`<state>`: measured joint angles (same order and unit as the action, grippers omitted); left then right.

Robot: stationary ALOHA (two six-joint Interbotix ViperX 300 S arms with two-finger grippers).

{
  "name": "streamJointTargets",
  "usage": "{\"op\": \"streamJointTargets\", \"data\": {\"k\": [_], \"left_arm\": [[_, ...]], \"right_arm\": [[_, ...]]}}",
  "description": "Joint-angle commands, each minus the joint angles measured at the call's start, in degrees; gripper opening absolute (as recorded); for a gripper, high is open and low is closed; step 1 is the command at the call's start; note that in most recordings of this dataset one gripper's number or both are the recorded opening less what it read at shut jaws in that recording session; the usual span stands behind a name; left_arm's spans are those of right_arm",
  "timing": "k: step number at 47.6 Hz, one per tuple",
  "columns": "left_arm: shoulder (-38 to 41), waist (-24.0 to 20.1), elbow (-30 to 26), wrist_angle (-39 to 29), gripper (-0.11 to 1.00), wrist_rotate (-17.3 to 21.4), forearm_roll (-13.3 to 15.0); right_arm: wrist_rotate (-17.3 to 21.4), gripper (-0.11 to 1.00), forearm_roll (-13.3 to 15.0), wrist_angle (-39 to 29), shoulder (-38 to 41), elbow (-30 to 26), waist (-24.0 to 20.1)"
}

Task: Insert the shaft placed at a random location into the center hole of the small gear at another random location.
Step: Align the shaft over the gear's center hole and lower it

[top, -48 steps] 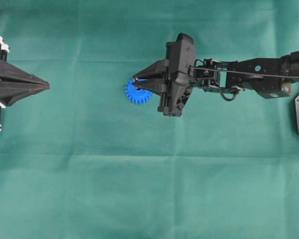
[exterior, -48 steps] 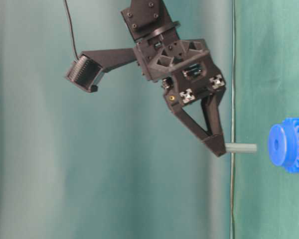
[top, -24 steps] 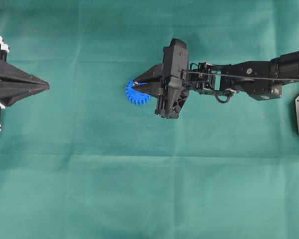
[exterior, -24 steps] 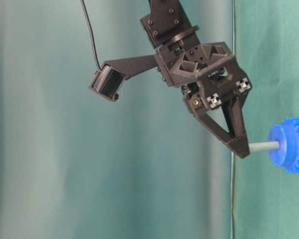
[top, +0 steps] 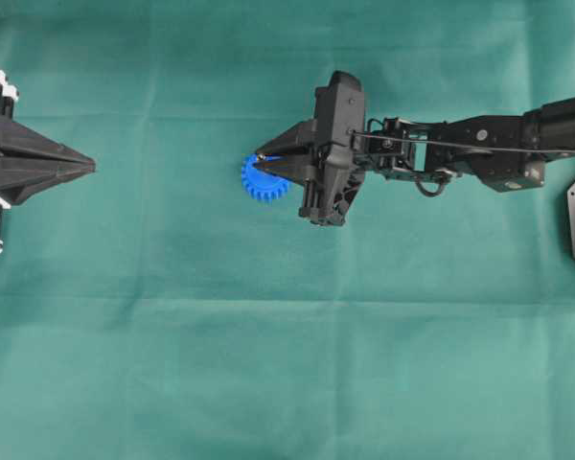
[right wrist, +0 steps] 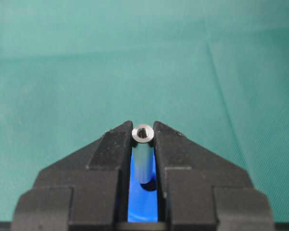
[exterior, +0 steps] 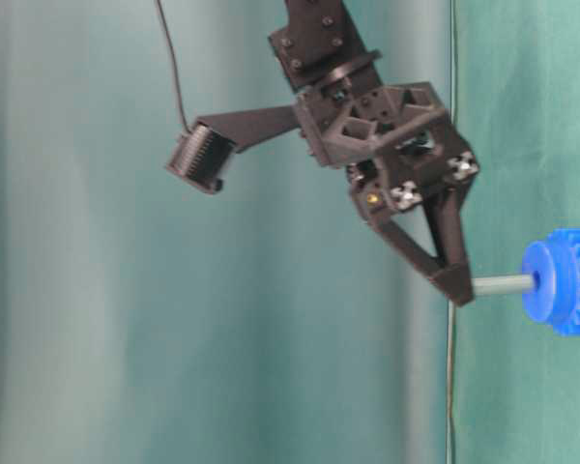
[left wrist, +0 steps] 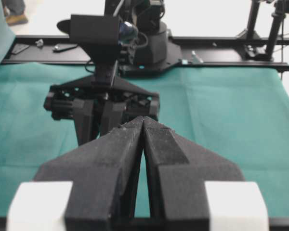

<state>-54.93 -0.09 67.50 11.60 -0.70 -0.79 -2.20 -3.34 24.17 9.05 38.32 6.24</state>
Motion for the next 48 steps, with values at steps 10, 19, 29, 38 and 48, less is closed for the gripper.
{"op": "streamJointTargets", "data": {"k": [10, 19, 29, 38, 48], "left_arm": [[0.44, 0.09, -1.14, 0.26, 0.0, -0.09, -0.18], [0.44, 0.0, -1.14, 0.26, 0.0, -0.09, -0.18], [0.44, 0.0, -1.14, 0.26, 0.0, -0.09, -0.09], [0.44, 0.0, -1.14, 0.26, 0.0, -0.09, -0.18], [0.44, 0.0, -1.14, 0.18, 0.0, -0.09, -0.18]], "right_arm": [[-0.7, 0.14, -0.09, 0.62, -2.2, -0.44, 0.53], [-0.7, 0.14, -0.09, 1.41, -0.26, -0.62, 1.32], [-0.09, 0.14, -0.18, 2.46, 1.67, -0.44, 1.23], [0.0, 0.14, -0.26, 2.64, 1.76, -0.26, 1.23], [0.0, 0.14, -0.26, 2.46, -0.35, -0.35, 1.14]]}}
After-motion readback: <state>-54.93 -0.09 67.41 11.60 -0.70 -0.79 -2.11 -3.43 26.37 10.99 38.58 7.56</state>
